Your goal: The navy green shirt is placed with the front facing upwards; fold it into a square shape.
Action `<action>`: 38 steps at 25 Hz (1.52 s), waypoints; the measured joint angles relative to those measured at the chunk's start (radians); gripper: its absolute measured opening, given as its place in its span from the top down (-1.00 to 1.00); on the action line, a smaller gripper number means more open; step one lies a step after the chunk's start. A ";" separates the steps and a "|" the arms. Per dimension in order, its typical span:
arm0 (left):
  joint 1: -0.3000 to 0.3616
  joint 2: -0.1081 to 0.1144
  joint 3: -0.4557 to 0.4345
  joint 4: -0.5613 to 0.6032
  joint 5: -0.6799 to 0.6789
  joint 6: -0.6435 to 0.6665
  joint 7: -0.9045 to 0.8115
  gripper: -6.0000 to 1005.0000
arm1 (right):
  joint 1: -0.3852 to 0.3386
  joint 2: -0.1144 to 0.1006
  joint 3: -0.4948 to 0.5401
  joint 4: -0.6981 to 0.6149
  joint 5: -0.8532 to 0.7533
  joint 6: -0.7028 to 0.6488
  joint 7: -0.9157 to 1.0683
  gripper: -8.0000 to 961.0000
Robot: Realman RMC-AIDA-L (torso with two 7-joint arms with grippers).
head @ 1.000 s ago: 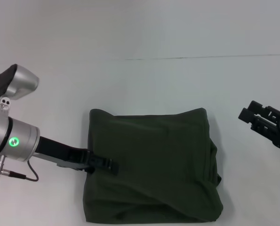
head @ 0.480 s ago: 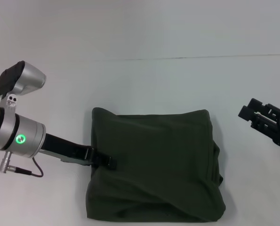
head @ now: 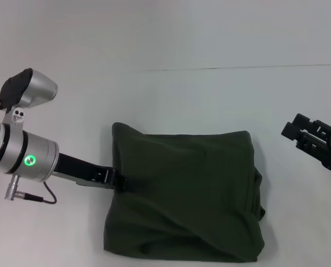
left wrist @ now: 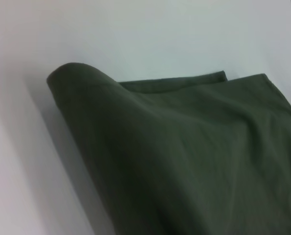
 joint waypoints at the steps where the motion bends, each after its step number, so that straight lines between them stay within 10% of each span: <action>1: -0.002 -0.001 -0.001 -0.001 0.000 -0.004 0.000 0.50 | 0.000 0.000 0.000 0.000 0.000 0.000 0.000 -0.28; 5: -0.006 -0.010 -0.008 -0.001 -0.002 -0.026 -0.001 0.78 | 0.002 0.003 0.002 0.001 0.001 0.000 0.000 -0.28; 26: -0.014 -0.002 -0.050 -0.039 -0.031 -0.261 -0.009 0.87 | 0.021 0.010 0.006 0.001 0.010 0.000 -0.001 -0.28; 38: 0.073 0.020 -0.211 -0.036 -0.053 -0.082 0.023 0.86 | 0.063 0.009 0.001 0.000 0.007 0.007 0.001 -0.28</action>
